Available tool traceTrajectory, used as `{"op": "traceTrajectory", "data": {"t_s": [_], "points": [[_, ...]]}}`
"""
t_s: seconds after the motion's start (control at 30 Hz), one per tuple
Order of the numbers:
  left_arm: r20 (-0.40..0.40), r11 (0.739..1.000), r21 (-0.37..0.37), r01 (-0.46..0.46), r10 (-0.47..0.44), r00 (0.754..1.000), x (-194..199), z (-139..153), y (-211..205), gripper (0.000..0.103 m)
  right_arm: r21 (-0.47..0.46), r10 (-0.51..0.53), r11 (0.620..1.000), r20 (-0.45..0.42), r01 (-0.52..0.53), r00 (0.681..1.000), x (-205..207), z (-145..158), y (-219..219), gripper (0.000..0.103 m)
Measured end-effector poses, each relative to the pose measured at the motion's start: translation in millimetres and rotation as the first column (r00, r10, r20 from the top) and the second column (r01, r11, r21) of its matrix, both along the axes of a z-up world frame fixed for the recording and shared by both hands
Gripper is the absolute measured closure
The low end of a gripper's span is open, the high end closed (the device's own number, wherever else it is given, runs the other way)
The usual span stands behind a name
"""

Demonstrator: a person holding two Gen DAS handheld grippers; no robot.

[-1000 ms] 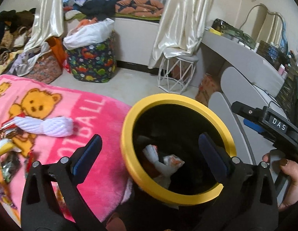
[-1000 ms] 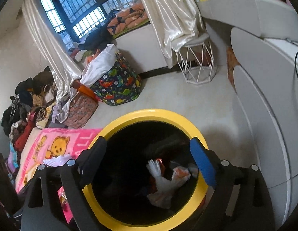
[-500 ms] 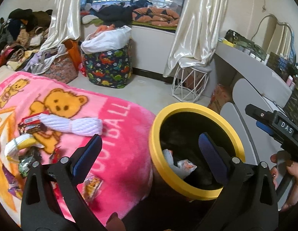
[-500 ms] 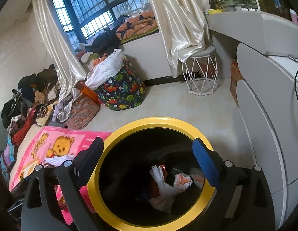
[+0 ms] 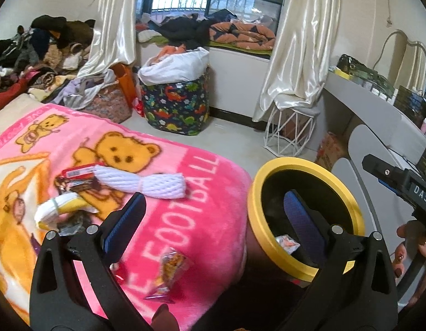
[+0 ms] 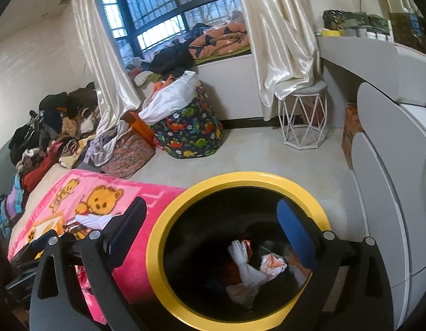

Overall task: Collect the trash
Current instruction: 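Move both open grippers back over the remaining trash on the blanket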

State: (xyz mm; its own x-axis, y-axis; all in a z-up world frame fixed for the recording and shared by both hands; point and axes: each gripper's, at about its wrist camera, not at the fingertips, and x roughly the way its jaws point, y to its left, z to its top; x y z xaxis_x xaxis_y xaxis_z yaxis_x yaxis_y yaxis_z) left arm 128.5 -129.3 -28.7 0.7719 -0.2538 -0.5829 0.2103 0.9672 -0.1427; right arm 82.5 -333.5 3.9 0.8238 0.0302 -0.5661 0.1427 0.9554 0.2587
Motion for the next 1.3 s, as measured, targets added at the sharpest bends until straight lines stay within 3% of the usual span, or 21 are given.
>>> {"op": "traceTrajectory", "data": {"t_s": [1.3], "points": [[0.044, 0.979, -0.005, -0.203, 0.203, 0.978, -3, 7, 95, 0.011, -0.122, 0.269, 0.956, -0.007, -0.268, 0.963, -2, 0, 117, 0.009]]}}
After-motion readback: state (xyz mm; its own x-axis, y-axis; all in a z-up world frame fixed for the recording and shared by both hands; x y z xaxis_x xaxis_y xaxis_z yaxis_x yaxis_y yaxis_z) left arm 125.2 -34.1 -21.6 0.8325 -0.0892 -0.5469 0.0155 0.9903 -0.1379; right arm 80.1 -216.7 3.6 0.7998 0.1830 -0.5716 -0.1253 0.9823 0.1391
